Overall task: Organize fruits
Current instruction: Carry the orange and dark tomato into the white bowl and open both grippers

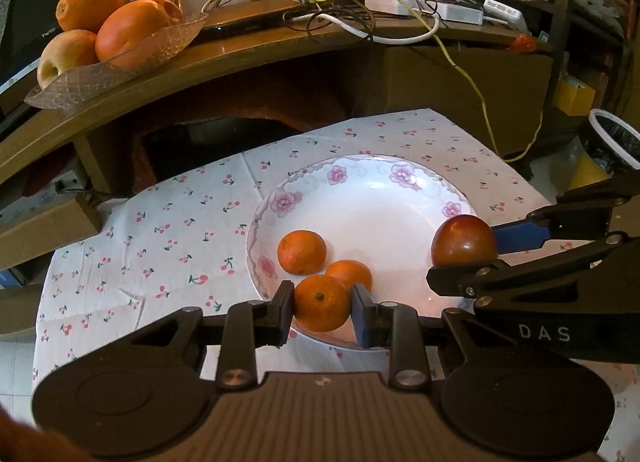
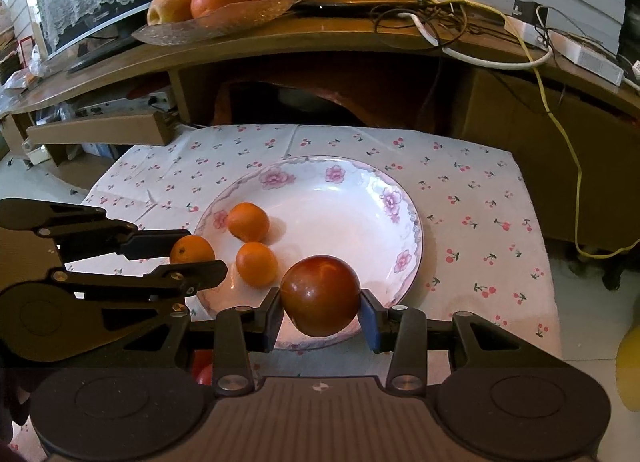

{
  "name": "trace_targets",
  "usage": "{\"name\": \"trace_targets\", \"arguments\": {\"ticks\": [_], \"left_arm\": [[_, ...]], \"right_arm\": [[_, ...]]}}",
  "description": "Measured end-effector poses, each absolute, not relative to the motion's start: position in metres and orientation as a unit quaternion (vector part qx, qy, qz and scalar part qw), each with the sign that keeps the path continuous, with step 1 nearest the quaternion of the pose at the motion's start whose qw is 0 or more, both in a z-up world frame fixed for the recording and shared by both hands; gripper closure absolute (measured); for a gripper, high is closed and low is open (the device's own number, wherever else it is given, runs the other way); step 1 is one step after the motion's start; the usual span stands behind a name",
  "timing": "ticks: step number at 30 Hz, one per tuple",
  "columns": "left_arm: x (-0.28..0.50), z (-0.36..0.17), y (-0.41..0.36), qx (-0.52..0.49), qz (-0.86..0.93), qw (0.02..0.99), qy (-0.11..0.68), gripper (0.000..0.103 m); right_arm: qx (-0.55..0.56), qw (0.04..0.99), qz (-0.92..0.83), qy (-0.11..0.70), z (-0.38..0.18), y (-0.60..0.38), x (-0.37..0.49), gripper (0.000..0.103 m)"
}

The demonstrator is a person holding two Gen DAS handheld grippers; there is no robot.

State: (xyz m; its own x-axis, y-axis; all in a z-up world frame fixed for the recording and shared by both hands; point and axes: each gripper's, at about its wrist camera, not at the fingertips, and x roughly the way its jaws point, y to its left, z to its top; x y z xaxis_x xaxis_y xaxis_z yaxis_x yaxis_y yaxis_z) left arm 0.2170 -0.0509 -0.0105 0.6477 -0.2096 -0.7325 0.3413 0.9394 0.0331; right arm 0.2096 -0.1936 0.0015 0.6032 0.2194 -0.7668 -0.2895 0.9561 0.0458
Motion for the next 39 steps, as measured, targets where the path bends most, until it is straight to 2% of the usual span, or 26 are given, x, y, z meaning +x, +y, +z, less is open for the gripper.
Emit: {"name": "trace_targets", "arguments": {"ticks": [33, 39], "left_arm": [[0.234, -0.026, -0.048, 0.07, -0.15, 0.899, 0.406, 0.067], [0.234, -0.024, -0.048, 0.068, -0.147, 0.902, 0.401, 0.065]], "right_arm": [[-0.052, 0.893, 0.128, 0.428, -0.017, -0.188, 0.234, 0.059], [-0.057, 0.902, 0.122, 0.411, -0.012, -0.19, 0.232, 0.053]]}}
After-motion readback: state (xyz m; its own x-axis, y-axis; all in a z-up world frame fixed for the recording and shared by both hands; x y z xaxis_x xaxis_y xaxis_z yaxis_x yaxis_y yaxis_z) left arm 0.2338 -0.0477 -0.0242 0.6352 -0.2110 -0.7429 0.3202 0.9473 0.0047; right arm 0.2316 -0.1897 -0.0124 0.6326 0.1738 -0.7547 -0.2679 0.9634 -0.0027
